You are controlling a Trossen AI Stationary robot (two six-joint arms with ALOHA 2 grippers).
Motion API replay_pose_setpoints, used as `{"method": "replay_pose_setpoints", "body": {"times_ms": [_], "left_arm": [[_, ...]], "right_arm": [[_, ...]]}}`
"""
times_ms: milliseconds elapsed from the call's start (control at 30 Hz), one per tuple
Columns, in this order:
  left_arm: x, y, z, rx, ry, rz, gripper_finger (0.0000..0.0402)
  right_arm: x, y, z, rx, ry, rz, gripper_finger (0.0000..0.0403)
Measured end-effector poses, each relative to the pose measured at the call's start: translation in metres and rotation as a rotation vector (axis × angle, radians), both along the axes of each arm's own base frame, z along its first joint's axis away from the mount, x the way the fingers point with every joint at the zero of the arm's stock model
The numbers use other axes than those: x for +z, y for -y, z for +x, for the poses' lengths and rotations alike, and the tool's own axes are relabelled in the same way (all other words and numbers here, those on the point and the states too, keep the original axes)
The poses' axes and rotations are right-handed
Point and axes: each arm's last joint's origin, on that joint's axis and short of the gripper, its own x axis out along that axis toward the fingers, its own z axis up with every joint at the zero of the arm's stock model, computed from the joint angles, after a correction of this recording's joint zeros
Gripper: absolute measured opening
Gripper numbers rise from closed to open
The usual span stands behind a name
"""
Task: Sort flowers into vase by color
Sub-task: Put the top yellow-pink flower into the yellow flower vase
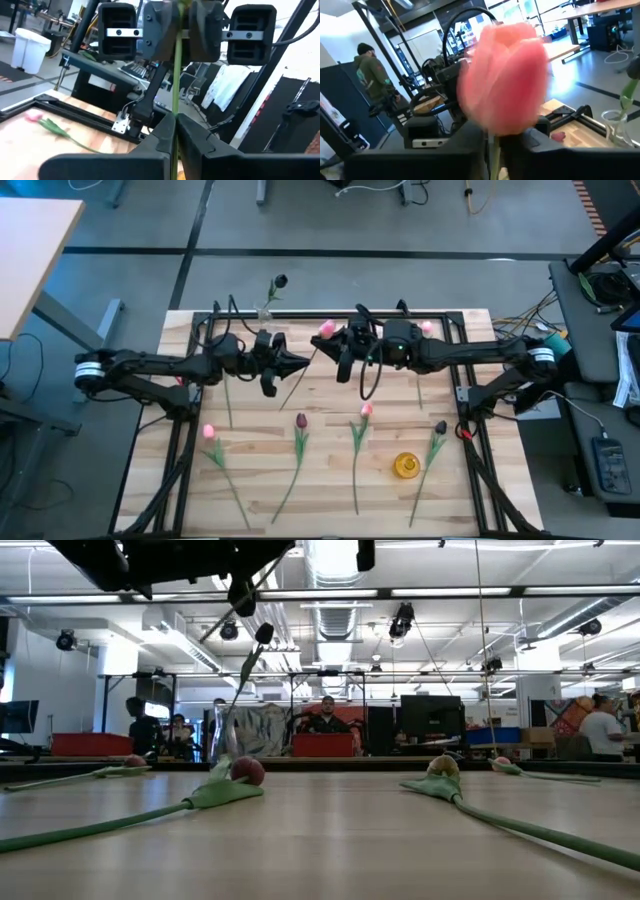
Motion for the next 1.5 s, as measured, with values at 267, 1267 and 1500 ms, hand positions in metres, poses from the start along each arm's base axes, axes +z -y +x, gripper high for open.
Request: {"method": "replay_pose_setpoints", "body": {"times_ms": [267,1267,1500], "left_arm": [[-0.006,0.000,0.001,-0.004,-0.043,-0.040,0.0028],[-0.015,-0.001,0.001,0.003,-0.132,-0.062,0.0107],[-0.015,-0.001,0.001,0.004,-0.138,-0.063,0.0107]], "right_arm": [[0.017,-0.003,-0.026,0.010,-0.107,-0.055,0.0010],[0.052,-0.116,-0.199,0.016,-0.514,0.115,0.0009],[0.042,-0.133,-0.203,-0.027,-0.536,0.133,0.0009]]}}
